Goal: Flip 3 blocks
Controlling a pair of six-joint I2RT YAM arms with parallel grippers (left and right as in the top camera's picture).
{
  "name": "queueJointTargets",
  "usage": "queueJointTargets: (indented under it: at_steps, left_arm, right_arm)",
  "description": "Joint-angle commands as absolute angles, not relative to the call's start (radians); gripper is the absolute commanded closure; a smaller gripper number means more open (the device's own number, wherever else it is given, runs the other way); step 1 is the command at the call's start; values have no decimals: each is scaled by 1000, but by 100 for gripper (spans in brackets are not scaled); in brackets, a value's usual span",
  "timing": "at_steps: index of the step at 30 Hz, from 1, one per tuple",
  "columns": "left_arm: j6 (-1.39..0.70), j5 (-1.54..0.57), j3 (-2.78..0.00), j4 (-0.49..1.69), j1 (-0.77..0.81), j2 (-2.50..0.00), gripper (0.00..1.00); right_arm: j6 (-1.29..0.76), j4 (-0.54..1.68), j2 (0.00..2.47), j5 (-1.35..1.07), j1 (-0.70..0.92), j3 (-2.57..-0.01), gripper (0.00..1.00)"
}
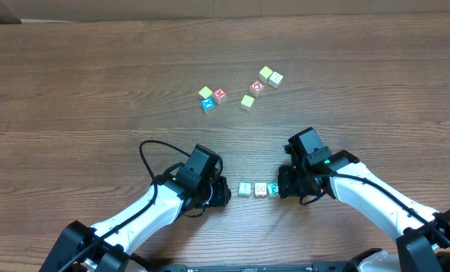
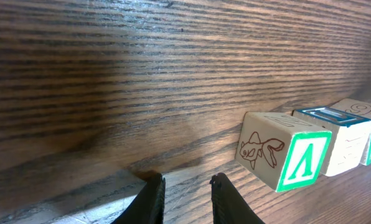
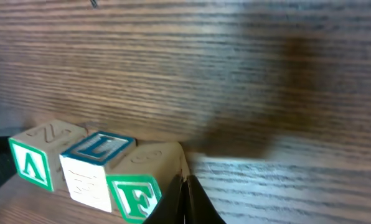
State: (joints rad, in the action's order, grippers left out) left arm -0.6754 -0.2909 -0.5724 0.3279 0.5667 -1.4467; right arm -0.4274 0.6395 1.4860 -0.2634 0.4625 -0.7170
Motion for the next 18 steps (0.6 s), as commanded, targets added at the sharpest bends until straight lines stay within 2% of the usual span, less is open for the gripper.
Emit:
queueJointTargets:
  at_steps: [1, 14, 18]
  left_arm:
    - [-681, -312, -558, 323, 562, -1438, 81]
    - [-696, -316, -558, 312, 562, -1438, 82]
    - [-696, -327, -558, 307, 563, -1438, 85]
  right_arm:
    - [-441, 628, 1489, -281, 458, -710, 96]
    - [-442, 628, 1489, -309, 459, -706, 96]
    - [-442, 628, 1489, -309, 459, -706, 96]
